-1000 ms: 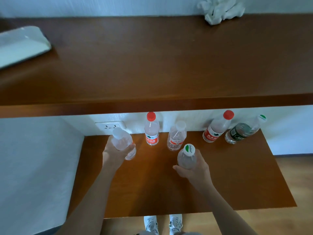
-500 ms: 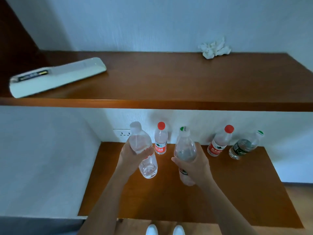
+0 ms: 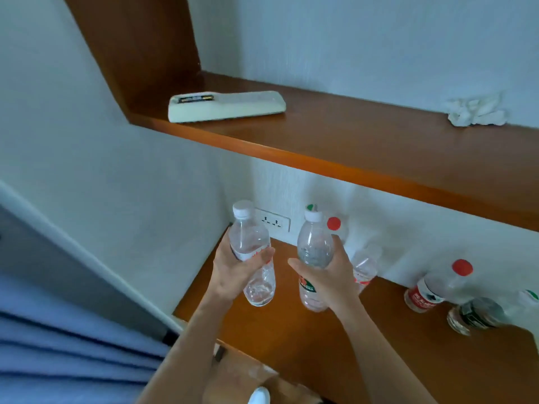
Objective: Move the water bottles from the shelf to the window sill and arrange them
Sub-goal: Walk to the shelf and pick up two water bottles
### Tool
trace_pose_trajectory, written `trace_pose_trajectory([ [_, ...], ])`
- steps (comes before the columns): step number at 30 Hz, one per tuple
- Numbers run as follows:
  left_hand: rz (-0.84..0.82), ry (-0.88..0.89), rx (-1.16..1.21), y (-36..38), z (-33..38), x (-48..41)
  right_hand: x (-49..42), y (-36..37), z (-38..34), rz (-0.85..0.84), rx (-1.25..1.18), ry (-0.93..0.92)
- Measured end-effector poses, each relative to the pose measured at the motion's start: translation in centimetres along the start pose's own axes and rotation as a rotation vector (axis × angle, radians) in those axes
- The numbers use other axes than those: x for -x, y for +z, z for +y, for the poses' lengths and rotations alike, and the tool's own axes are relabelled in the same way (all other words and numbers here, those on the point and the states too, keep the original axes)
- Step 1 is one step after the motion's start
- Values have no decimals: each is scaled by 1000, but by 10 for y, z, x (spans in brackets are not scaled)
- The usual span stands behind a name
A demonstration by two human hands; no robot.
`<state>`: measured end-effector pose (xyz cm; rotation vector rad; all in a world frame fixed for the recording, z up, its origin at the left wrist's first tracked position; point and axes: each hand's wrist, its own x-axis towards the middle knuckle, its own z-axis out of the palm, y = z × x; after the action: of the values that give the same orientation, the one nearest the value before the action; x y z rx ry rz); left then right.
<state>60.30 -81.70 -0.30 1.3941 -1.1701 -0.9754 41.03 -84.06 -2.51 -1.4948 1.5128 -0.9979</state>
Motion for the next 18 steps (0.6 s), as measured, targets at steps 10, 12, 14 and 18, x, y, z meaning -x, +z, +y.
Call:
trace_pose_trajectory([
  [10, 600, -45, 23, -65, 4, 117, 27, 69, -42, -516, -165, -245],
  [12, 745, -63, 38, -77, 2, 152, 45, 89, -48, -617, -174, -303],
  [14, 874, -94, 37, -89, 0, 189, 68, 109, -54, -715, -179, -339],
  [18, 1119, -151, 37, -109, 4, 266, 126, 150, -74, -928, -177, -390],
])
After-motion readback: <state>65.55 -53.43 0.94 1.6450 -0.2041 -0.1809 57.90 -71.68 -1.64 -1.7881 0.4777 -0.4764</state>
